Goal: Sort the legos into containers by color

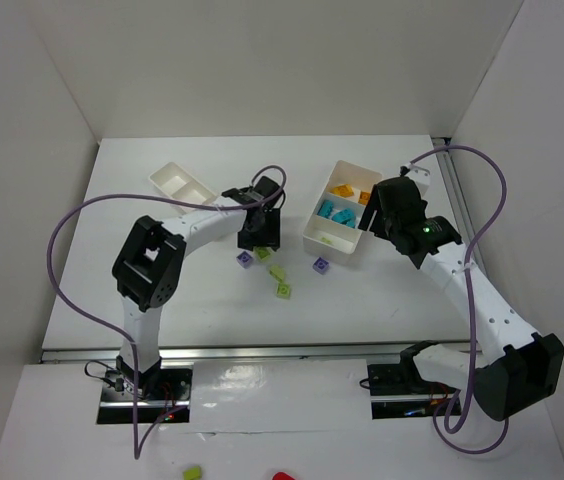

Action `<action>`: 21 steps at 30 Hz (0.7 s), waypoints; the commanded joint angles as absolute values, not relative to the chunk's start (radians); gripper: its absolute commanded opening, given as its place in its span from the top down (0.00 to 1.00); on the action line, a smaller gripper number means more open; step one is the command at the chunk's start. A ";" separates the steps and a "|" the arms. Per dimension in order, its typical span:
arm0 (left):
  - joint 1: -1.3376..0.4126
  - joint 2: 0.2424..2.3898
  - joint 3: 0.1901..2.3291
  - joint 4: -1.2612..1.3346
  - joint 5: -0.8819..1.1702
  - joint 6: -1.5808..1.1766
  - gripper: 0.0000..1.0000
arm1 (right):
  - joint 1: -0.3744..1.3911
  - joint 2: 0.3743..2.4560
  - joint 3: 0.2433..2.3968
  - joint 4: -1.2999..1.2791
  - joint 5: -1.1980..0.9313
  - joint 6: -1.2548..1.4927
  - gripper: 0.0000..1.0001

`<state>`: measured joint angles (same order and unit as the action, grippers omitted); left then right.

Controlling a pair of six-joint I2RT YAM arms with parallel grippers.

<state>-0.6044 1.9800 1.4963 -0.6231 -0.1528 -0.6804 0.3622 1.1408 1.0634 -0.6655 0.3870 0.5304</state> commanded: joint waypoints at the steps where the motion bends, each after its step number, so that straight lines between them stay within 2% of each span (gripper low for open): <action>1: -0.606 2.020 1.537 -0.627 -0.166 -0.660 0.30 | 0.370 1.126 1.065 -0.637 0.393 0.529 0.24; 8: -0.606 2.039 1.528 -0.627 -0.161 -0.669 0.27 | 0.370 1.126 1.065 -0.637 0.393 0.529 0.24; 14: -0.615 2.048 1.568 -0.618 -0.126 -0.638 0.45 | 0.370 1.126 1.065 -0.637 0.393 0.529 0.24; 17: -0.624 2.060 1.612 -0.618 -0.117 -0.615 0.47 | 0.370 1.126 1.065 -0.637 0.393 0.529 0.24; 19: -0.624 2.071 1.632 -0.629 -0.117 -0.606 0.56 | 0.370 1.126 1.055 -0.637 0.393 0.529 0.24; 21: -0.624 2.071 1.651 -0.629 -0.117 -0.588 0.60 | 0.370 1.126 1.055 -0.637 0.393 0.529 0.24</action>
